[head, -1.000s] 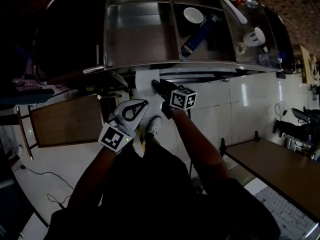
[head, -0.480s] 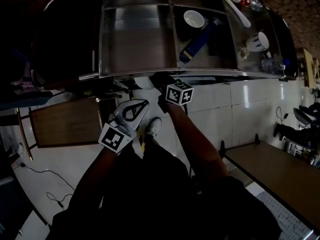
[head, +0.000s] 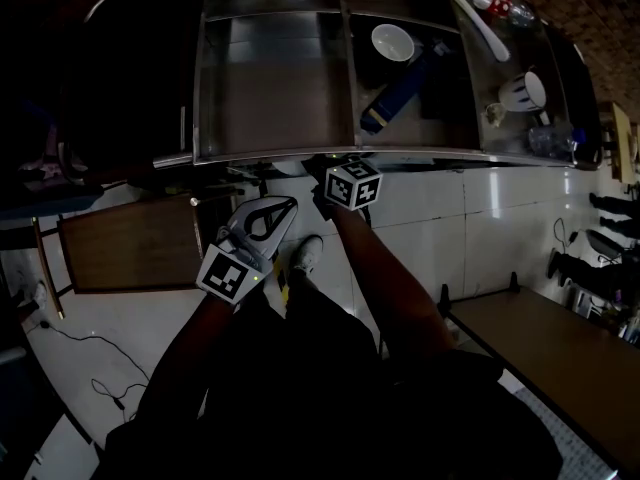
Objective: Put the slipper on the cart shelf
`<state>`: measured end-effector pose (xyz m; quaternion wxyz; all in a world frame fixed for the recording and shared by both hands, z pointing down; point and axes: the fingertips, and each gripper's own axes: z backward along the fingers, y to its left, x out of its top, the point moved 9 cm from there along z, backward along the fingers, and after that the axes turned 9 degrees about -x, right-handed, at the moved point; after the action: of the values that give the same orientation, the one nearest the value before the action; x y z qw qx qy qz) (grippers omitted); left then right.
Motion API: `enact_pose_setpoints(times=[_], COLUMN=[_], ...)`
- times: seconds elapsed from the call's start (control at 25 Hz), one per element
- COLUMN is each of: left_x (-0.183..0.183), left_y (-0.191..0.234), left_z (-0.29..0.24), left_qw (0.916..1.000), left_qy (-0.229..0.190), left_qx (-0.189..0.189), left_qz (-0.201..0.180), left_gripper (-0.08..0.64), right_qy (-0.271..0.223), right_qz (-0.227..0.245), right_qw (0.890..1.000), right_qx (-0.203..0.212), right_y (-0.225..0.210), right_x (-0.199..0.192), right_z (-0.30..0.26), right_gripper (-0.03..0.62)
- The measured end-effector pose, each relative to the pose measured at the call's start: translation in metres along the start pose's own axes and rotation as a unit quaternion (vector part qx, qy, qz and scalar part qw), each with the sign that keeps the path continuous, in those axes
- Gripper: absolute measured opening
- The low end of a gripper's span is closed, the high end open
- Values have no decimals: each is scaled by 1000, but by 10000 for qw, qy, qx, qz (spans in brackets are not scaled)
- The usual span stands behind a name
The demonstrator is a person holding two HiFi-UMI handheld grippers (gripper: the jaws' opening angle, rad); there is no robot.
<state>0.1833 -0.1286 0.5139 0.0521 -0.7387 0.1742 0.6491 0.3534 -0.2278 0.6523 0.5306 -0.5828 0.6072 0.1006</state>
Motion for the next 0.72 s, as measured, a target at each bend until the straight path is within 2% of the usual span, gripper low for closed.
enact_pose_setpoints(times=[0.24, 0.48, 0.64, 0.72], left_x=[-2, -4, -6, -7], left_y=[-1, -2, -2, -2], left_z=[-4, -3, -1, -1], left_qw=[10000, 9999, 9999, 9999], left_qy=[58, 84, 89, 89], left_qx=[-17, -15, -4, -11], left_qz=[27, 61, 81, 83], left_gripper=[0, 0, 0, 1], right_qy=[-6, -236, -352, -418], right_qz=[215, 450, 759, 866], right_qw=[9998, 9984, 9948, 9925], right_qx=[20, -247, -575, -750], right_y=[-5, -6, -7, -9], right_x=[5, 10, 15, 18], right_z=[-7, -7, -5, -5], right_gripper=[63, 77, 119, 169])
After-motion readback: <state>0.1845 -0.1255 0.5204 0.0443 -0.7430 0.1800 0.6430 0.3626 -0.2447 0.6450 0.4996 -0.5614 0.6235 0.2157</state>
